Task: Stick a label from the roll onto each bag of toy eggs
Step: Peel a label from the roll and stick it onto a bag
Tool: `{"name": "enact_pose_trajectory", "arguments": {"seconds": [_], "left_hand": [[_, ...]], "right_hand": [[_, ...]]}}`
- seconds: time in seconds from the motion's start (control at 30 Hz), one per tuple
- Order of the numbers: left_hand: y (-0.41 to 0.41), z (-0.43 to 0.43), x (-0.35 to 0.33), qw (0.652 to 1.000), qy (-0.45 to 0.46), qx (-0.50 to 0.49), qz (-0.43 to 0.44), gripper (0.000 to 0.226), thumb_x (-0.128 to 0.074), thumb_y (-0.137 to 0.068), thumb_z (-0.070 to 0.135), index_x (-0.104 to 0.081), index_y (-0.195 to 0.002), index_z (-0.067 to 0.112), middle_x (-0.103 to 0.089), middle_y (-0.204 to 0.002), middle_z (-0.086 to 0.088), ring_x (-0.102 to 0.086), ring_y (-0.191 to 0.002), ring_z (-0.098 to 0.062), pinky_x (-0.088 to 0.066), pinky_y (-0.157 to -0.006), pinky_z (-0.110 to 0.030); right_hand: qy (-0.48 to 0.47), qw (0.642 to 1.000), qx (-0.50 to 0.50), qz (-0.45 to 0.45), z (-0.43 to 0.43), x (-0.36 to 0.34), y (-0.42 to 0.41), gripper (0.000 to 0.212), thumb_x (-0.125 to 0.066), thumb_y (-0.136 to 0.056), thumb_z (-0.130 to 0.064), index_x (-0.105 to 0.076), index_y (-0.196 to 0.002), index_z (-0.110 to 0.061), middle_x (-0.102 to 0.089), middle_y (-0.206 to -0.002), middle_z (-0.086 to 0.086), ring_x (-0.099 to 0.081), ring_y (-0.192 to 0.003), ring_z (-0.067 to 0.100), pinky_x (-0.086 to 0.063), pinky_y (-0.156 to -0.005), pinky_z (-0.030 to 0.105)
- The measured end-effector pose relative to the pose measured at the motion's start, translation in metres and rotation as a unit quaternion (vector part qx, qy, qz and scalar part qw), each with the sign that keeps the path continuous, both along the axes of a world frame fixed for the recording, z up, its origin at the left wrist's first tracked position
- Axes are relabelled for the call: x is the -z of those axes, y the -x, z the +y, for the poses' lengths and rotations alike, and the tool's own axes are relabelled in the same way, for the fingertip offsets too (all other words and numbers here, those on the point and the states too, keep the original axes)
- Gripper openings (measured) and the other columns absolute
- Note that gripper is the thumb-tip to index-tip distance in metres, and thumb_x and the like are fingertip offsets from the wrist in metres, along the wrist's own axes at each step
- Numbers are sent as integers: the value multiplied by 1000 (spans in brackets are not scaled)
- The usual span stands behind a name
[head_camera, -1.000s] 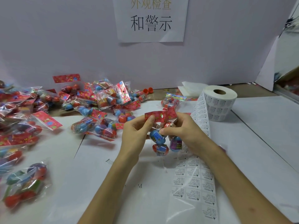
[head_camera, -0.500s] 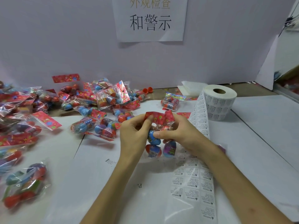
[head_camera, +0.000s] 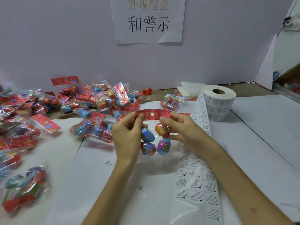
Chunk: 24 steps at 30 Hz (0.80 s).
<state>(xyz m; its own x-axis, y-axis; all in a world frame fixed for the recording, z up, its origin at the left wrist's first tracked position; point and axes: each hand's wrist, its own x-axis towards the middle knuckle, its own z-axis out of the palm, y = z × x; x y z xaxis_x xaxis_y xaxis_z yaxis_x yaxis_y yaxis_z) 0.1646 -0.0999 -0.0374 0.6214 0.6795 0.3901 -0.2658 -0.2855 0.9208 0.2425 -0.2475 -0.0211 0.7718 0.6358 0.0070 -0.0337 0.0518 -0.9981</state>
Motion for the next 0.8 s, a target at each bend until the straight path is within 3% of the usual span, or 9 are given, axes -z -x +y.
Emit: {"name": "enact_pose_trajectory", "arguments": {"seconds": [0.1, 0.17, 0.3, 0.43, 0.5, 0.57, 0.63, 0.73, 0.8], "left_hand": [[1, -2, 0, 999, -36, -21, 0, 13, -67, -99, 14, -77, -103, 19, -73, -82, 11, -69, -72, 2, -55, -62, -12], [2, -3, 0, 999, -48, -18, -2, 14, -67, -98, 14, -74, -101, 26, -72, -82, 15, -68, -74, 3, -55, -63, -11], [1, -2, 3, 998, -60, -4, 17, 15, -68, -97, 13, -78, -108, 15, -73, -85, 10, -71, -75, -2, -57, -66, -13], [1, -1, 4, 999, -48, -11, 10, 14, -69, -97, 13, -76, -103, 23, -73, -85, 13, -71, -75, -4, -58, -67, -16], [1, 0, 4, 999, -43, -20, 2, 17, -69, -97, 13, -72, -101, 29, -72, -83, 18, -71, -76, -2, -58, -67, -15], [1, 1, 4, 999, -42, -29, -2, 19, -69, -97, 13, -71, -101, 32, -70, -82, 21, -70, -77, 0, -56, -66, -13], [1, 1, 4, 999, -35, -23, -6, 17, -69, -97, 15, -73, -95, 31, -72, -78, 17, -70, -76, -3, -56, -66, -14], [-2, 2, 1, 998, 56, 17, 18, 17, -67, -98, 27, -71, -83, 23, -72, -70, 8, -70, -72, -2, -54, -60, -12], [-3, 5, -4, 982, 160, 81, 65, 24, -66, -96, 40, -71, -83, 20, -72, -67, 13, -71, -69, -1, -54, -58, -14]], "right_hand": [[-5, 1000, 1, -18, -1, 2, -1, 24, -79, -77, -36, -79, -96, -21, -78, -95, 6, -75, -85, 18, -58, -71, 25], [0, 998, 20, -54, 0, 4, -2, 15, -79, -83, -23, -79, -98, -20, -78, -92, 5, -75, -83, 18, -59, -71, 25], [23, 990, 63, -125, 1, 7, -4, 22, -81, -83, -9, -76, -102, -20, -78, -85, -1, -73, -78, 11, -56, -66, 22], [28, 988, 70, -133, 1, 8, -4, 15, -77, -88, -17, -75, -103, -16, -77, -83, -3, -74, -79, 11, -59, -68, 24], [45, 993, 49, -96, 2, 8, -4, 25, -75, -88, -30, -73, -103, -9, -75, -81, -4, -74, -81, 11, -59, -68, 24], [65, 996, 18, -60, 3, 8, -2, 38, -76, -80, -43, -74, -97, -9, -75, -83, -2, -72, -81, 13, -58, -68, 25], [65, 996, 10, -53, 3, 8, -2, 27, -76, -77, -44, -77, -83, -17, -75, -82, 0, -71, -78, 13, -58, -68, 27], [42, 995, 50, -74, 2, 8, -5, 16, -76, -87, -32, -76, -74, -22, -74, -79, -1, -69, -76, 14, -60, -72, 31], [45, 992, 80, -91, 2, 9, -8, 16, -77, -88, -28, -75, -74, -21, -73, -79, 1, -69, -78, 15, -60, -77, 36]]}}
